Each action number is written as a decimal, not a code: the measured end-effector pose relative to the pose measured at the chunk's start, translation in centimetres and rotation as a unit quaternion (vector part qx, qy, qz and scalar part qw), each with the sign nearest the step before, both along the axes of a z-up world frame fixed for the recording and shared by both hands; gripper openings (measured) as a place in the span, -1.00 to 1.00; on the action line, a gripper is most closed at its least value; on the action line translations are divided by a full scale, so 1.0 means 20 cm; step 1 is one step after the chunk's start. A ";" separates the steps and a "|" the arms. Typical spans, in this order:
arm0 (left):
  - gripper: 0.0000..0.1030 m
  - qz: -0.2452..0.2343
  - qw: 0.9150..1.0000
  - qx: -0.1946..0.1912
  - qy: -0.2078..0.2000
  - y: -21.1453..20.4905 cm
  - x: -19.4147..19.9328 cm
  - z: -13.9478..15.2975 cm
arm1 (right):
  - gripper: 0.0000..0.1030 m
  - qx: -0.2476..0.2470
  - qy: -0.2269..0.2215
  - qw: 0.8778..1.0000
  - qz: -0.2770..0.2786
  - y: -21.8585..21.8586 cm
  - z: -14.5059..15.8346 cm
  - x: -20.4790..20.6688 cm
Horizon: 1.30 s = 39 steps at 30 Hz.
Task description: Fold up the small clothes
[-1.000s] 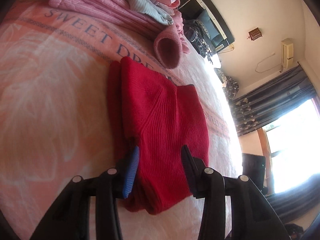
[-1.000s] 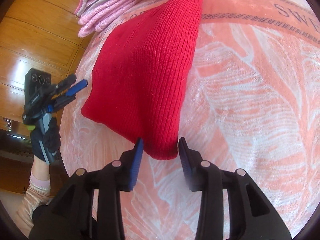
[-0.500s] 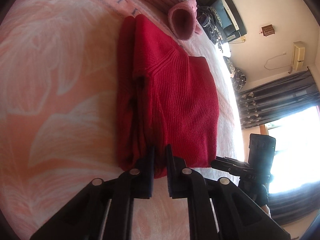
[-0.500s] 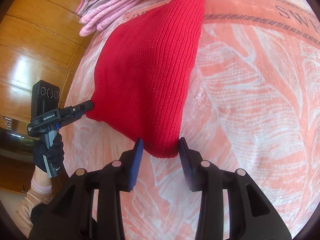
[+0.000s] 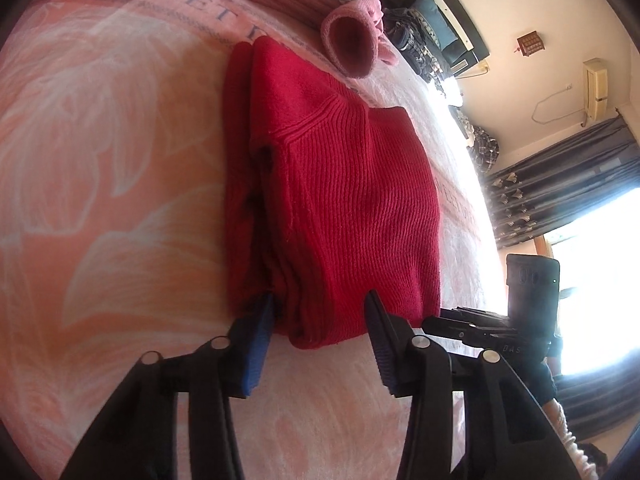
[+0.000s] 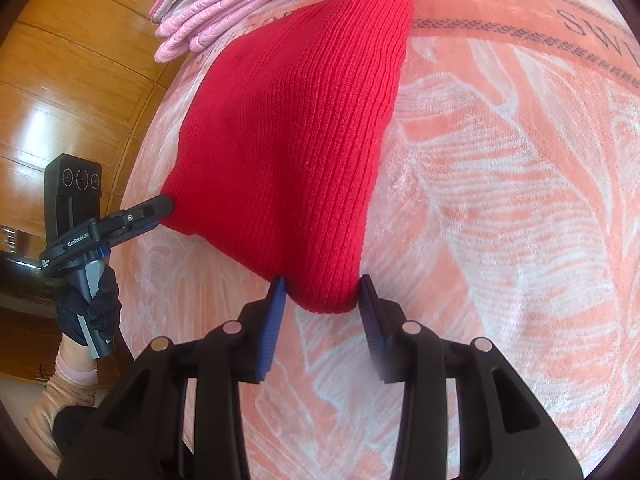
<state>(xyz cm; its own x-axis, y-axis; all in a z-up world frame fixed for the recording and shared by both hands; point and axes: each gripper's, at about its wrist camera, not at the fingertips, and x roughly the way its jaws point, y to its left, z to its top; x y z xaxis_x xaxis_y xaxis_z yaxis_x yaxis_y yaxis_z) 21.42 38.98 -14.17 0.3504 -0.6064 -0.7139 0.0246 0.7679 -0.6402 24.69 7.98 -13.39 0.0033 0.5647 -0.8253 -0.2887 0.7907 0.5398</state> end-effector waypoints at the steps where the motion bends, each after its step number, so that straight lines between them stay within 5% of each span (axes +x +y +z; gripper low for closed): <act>1: -0.68 0.004 1.000 -0.008 0.001 0.01 0.00 -0.01 | -0.27 0.001 0.003 1.000 -0.001 0.00 -0.01 0.00; 6: -0.76 0.030 0.999 -0.017 -0.034 0.12 -0.08 0.10 | -0.27 0.008 0.003 1.000 0.001 0.00 0.00 -0.01; 10: -0.78 0.027 1.000 0.007 0.012 0.16 -0.05 -0.07 | -0.26 0.007 0.005 1.000 0.009 0.02 -0.01 0.00; 15: -0.75 0.020 0.999 -0.043 0.018 0.19 -0.04 -0.12 | -0.26 0.002 0.003 1.000 0.010 0.02 0.00 0.00; 17: -0.63 0.016 0.999 -0.036 0.011 0.20 -0.05 -0.06 | -0.22 0.006 0.002 1.000 0.006 0.00 0.01 0.00; 21: -0.09 0.035 0.999 -0.004 -0.041 0.25 -0.02 0.09 | -0.16 0.019 -0.009 1.000 -0.011 -0.04 0.07 0.04; 24: 0.03 0.046 0.998 0.004 -0.049 0.26 0.08 0.13 | -0.16 0.022 -0.028 0.999 -0.022 -0.06 0.13 0.07; 39: 0.08 0.074 0.991 -0.102 0.046 0.29 0.44 -0.18 | -0.17 0.033 -0.027 0.998 -0.051 -0.13 0.12 0.14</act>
<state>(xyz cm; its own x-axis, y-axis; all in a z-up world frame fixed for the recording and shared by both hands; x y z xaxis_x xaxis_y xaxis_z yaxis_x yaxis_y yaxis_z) 30.12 44.78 -17.75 0.3862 -0.6876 -0.6148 -0.1443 0.6133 -0.7766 27.56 5.38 -11.03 0.1062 0.6119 -0.7838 -0.2382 0.7810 0.5774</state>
